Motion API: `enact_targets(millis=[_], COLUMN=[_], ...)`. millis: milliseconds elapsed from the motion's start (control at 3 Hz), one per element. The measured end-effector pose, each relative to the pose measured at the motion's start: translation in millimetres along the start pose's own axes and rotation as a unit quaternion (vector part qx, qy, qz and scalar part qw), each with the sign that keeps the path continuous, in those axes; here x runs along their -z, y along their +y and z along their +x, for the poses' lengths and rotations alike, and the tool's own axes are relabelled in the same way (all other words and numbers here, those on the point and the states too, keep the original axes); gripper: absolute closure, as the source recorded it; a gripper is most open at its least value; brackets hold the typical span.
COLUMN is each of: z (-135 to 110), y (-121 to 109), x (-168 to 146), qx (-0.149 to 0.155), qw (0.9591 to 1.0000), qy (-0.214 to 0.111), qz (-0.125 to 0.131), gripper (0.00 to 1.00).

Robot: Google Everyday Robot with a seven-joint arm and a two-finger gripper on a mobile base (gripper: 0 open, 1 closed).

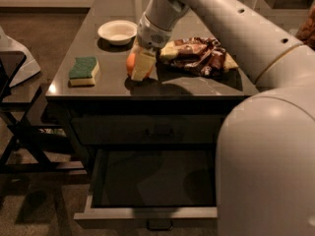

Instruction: Place orange into middle drawer

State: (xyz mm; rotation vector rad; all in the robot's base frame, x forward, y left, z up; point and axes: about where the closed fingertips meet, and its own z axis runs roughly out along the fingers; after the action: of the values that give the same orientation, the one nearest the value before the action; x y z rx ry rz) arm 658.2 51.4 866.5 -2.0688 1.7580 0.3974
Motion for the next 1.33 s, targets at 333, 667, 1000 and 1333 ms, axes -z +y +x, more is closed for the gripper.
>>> enact_targets(millis=[333, 667, 1000, 1333], z=[-4.0, -3.8, -3.2, -3.2], y=[16.4, 35.1, 90.8, 90.9], x=[8.1, 17.5, 40.9, 40.9], qx=[-0.006, -0.017, -0.036, -0.037], qw=[0.9999, 0.9998, 0.9990, 0.9990], qy=[-0.008, -0.008, 0.012, 0.012], qz=[0.005, 0.012, 0.023, 0.023], gripper=[1.00, 1.00, 1.00, 1.00])
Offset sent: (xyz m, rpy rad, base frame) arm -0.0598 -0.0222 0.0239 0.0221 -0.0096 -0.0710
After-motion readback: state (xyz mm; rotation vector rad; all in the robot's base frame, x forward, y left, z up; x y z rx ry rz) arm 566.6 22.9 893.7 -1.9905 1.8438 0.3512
